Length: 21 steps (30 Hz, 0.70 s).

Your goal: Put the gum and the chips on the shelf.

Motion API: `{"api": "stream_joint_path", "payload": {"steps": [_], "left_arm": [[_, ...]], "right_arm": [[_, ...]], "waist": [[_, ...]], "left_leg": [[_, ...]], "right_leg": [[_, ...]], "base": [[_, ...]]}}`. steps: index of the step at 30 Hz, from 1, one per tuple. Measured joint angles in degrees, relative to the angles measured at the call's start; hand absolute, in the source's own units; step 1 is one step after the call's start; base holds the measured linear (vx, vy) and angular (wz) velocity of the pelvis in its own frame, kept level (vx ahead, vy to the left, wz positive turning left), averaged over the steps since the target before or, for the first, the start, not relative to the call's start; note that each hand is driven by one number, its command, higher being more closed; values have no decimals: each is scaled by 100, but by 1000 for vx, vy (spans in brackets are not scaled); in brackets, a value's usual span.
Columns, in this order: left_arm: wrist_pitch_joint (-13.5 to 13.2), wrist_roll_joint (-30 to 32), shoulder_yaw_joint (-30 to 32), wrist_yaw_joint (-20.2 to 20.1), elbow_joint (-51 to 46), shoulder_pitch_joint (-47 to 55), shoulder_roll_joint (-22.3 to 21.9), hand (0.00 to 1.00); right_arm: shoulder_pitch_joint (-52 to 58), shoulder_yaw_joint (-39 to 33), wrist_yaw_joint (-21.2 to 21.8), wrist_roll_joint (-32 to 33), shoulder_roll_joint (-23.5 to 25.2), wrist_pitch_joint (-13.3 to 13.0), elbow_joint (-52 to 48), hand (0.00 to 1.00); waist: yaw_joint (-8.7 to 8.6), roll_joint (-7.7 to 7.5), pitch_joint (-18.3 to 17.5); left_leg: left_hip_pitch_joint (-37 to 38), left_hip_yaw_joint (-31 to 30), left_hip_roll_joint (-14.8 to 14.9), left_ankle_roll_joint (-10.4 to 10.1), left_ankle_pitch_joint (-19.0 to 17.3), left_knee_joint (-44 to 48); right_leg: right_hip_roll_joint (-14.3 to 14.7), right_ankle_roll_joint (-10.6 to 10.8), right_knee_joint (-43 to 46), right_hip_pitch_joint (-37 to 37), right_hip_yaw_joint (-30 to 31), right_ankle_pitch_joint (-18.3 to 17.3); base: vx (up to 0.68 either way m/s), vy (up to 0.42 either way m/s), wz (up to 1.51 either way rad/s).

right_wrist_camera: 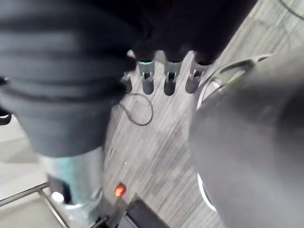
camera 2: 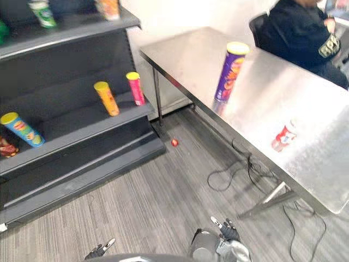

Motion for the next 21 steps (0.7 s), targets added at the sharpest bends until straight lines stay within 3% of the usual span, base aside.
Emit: {"api": "stream_joint_path", "payload": {"steps": [1,2,4,11,12,13,14,15,16,17,19,20,21], "left_arm": [[0,65,22,-5,3,-12,69,0],[13,192,53,9,64,-76,19,0],[56,346,57,-14,48,-81,-11,0],[117,390,229,-47,-31,-146,-60,0],[122,365,239,-40,-33,-125,-61,0],[121,352,249,-38,-40,-112,-55,0],[116,316,274,-37,-87,-78,9,0],[119,312,270,6,-134,-37,11,0],[102,136,354,23,-182,48,-179,0],[90,94,382,10,-182,56,-182,0],[62,90,409,7,-189,59,-186,0],[43,64,630,0,-203,57,-189,0],[44,25,684,4,-209,25,-186,0]], "right_arm": [[10,-11,-8,4,51,9,13,0],[-41,-36,-10,-6,44,36,31,0],[-7,-37,-16,-113,13,40,18,0],[103,10,-22,-211,-71,64,11,0],[130,75,-24,-203,-84,63,6,0],[135,138,-30,-186,-95,62,7,0],[130,256,-29,-117,-95,76,51,0],[175,336,-14,-64,-123,63,112,0],[338,293,-38,86,-330,73,193,0],[415,158,-46,128,-326,73,319,0],[587,-11,-50,158,-288,109,364,0],[678,-89,-61,198,-205,112,313,0],[694,-212,-60,225,-165,112,319,0]], "waist": [[-4,-113,25],[15,-2,73],[-36,72,62],[-28,63,0],[-29,107,-39],[-23,54,-90],[24,-24,-112],[-13,-37,-184],[19,219,-152],[8,208,-150],[13,191,-142],[-13,165,-129],[-1,117,-116]], "left_leg": [[21,-2,-81,-88,-40,-40],[88,-8,6,-183,-72,-180],[125,-46,182,-316,15,-201],[145,-85,459,-583,-263,-131],[51,21,553,-660,-438,182],[-31,50,589,-695,-472,467],[-341,39,727,-759,-420,1458],[-733,-38,1012,-710,-274,2617],[-1587,-786,1383,-546,228,4862],[-1686,-729,1327,-562,23,4692],[-1766,-595,1262,-422,162,3958],[-2124,-777,1201,-305,82,3763],[-2167,-865,1090,-322,-8,3577]], "right_leg": [[-19,-66,-412,21,-88,252],[185,-229,-576,96,-146,170],[441,-304,-749,227,-217,122],[629,-249,-805,344,-450,-135],[640,-292,-708,250,-392,-259],[653,-293,-712,248,-356,-290],[665,-296,-790,271,-181,-290],[725,-294,-916,382,-17,-280],[1060,-403,-1284,800,1049,-242],[1044,-385,-1397,958,1199,-196],[976,-286,-1422,1086,1289,-132],[984,-248,-1629,1219,1545,-137],[950,-232,-1721,1282,1692,-126]], "base": [[171,-200,-56],[182,-220,-42],[144,-173,-28],[32,-44,9],[23,-34,-24],[78,-20,-53],[132,-74,-73],[481,-50,-249],[535,-24,-254],[575,74,-245],[265,113,-60],[213,180,-46],[205,262,-80]]}}
